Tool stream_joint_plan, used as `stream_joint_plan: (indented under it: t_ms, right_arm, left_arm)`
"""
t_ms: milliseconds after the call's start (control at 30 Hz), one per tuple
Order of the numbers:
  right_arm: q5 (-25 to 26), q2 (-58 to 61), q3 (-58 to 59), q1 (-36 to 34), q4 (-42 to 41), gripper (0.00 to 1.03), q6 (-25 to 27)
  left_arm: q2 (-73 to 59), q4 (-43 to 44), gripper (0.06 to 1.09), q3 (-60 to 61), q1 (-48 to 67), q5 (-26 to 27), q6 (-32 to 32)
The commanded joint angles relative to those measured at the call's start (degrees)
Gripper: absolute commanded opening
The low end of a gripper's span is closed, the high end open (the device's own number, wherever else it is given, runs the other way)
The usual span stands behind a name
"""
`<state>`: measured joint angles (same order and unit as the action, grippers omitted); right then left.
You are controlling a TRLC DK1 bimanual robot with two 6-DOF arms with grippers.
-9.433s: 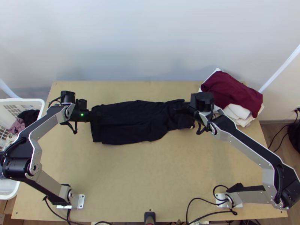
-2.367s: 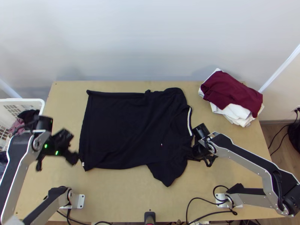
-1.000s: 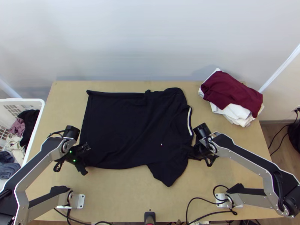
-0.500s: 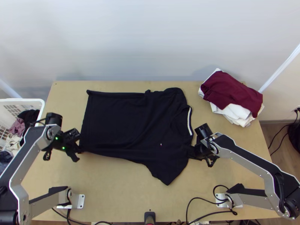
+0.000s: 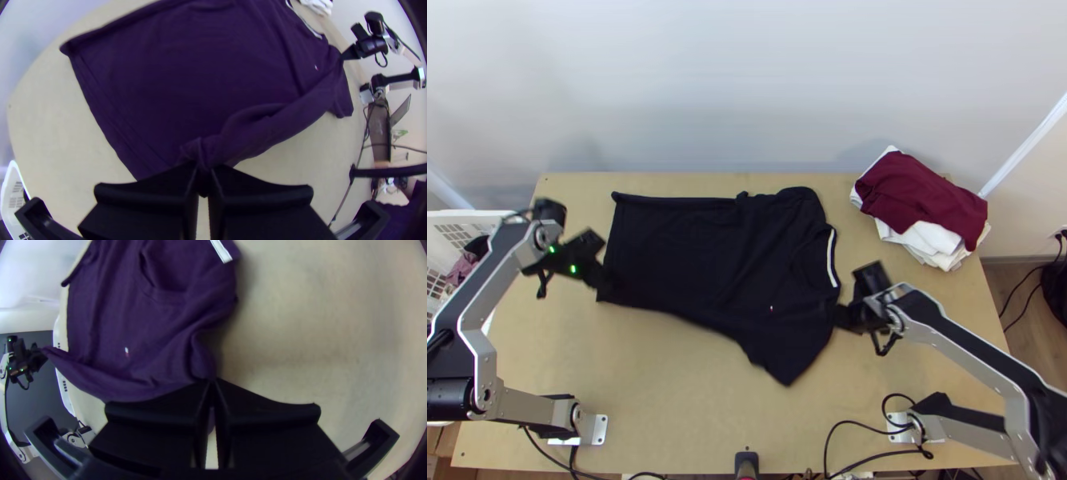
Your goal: Fold the t-shirt
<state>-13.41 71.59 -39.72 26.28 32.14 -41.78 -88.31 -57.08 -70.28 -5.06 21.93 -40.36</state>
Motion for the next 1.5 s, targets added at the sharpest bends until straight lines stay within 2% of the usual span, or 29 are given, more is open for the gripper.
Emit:
stream_joint_plan:
  t_ms: [0,133,200,333,433,500,600,767,967,1100,1300,1467]
  right_arm:
    - [1.0,-4.6,-5.7,-2.6,-2.9,0.03,3.0]
    - [1.7,-4.4,-14.6,-6.1,-3.7,0.03,6.4]
    - [2.7,-3.4,-18.9,-8.4,-3.8,0.03,7.3]
    - [5.1,0.6,-28.6,-11.7,-4.4,0.03,12.6]
    - [5.8,4.8,-36.3,-13.7,-4.3,0.03,15.2]
    - [5.8,7.5,-41.4,-14.9,-4.1,0.03,16.8]
    - [5.7,12.1,-49.6,-15.1,-2.9,0.03,18.1]
    - [5.7,19.6,-62.8,-14.1,-1.3,0.03,20.2]
    - [7.0,27.2,-78.0,-12.1,-0.5,0.03,20.2]
    - [9.4,31.9,-89.8,-11.1,-1.5,0.03,21.7]
    - [11.7,31.7,-91.7,-11.4,-16.8,0.03,24.4]
    - [12.2,26.1,-90.5,-12.2,-18.6,0.03,24.6]
  left_arm:
    - [1.8,2.5,0.09,-4.3,0.4,1.1,11.8]
    - [5.2,10.4,0.09,-5.7,1.6,-0.8,25.9]
    - [6.0,11.5,0.09,-7.3,2.4,-3.6,32.0]
    - [6.3,13.9,0.09,-12.1,3.4,-11.7,44.1]
    - [6.0,15.2,0.09,-16.8,3.0,-18.9,50.1]
    - [5.6,15.7,0.09,-20.2,2.4,-21.1,52.2]
    - [4.6,15.8,0.09,-26.4,2.4,-24.3,53.0]
    - [0.9,14.5,0.09,-40.4,3.2,-25.8,54.2]
    - [-4.5,15.1,0.09,-56.5,3.7,-27.6,54.9]
    - [-4.4,22.3,0.09,-58.5,4.5,-29.4,54.3]
    - [-3.3,29.0,0.09,-58.7,4.6,-32.7,54.1]
    - [-0.1,29.4,0.09,-58.4,4.6,-34.2,54.1]
